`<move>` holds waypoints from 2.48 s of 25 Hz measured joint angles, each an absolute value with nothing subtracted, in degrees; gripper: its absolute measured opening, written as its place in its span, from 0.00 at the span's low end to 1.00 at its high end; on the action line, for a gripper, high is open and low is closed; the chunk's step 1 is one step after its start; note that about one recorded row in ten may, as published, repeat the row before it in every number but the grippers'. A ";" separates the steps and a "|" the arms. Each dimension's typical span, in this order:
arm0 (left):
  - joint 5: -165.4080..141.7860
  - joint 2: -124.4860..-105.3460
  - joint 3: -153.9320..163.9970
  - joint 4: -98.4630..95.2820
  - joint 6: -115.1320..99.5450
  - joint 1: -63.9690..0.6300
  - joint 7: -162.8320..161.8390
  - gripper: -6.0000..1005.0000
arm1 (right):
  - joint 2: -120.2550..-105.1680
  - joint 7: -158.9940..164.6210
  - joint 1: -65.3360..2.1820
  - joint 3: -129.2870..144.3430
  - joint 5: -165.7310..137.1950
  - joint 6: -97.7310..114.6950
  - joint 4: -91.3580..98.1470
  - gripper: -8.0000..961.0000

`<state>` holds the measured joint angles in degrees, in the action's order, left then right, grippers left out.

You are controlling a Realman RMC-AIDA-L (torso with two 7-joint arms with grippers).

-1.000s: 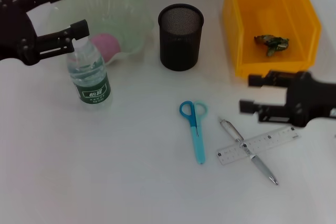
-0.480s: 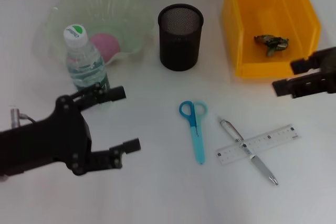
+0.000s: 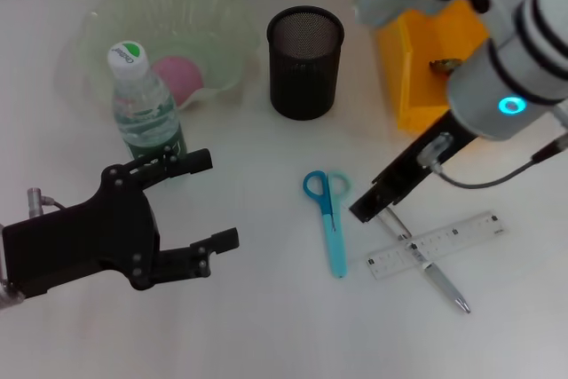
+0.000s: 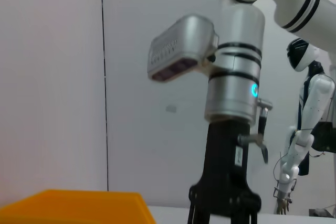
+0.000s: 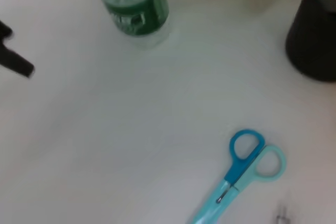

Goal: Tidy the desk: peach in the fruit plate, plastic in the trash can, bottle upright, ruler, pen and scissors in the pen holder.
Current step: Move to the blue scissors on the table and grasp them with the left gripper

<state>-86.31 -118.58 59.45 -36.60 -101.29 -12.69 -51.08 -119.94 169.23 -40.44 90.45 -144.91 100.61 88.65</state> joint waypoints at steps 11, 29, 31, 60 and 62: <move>-86.31 -118.47 59.26 -36.48 -100.49 -12.86 -51.14 0.86 | -119.97 169.42 -45.23 93.27 -143.38 90.70 71.75 0.75; -86.31 -118.48 59.51 -36.43 -99.66 -13.01 -51.16 0.86 | -119.97 169.42 -48.04 95.81 -138.43 83.29 61.58 0.64; -86.31 -118.48 59.50 -36.40 -99.66 -13.01 -51.15 0.86 | -119.97 169.42 -48.51 96.14 -137.96 82.88 60.44 0.64; -86.31 -118.56 59.50 -35.77 -99.58 -13.01 -50.45 0.86 | -119.97 169.45 -49.73 97.69 -137.04 79.09 55.50 0.57; -86.31 -118.54 59.50 -35.77 -99.57 -12.99 -50.44 0.86 | -119.97 169.45 -49.82 98.12 -137.04 78.98 55.32 0.57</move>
<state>-86.30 -118.54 59.50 -35.77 -99.57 -12.99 -50.44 -119.97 169.45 -49.82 98.12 -137.04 78.98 55.32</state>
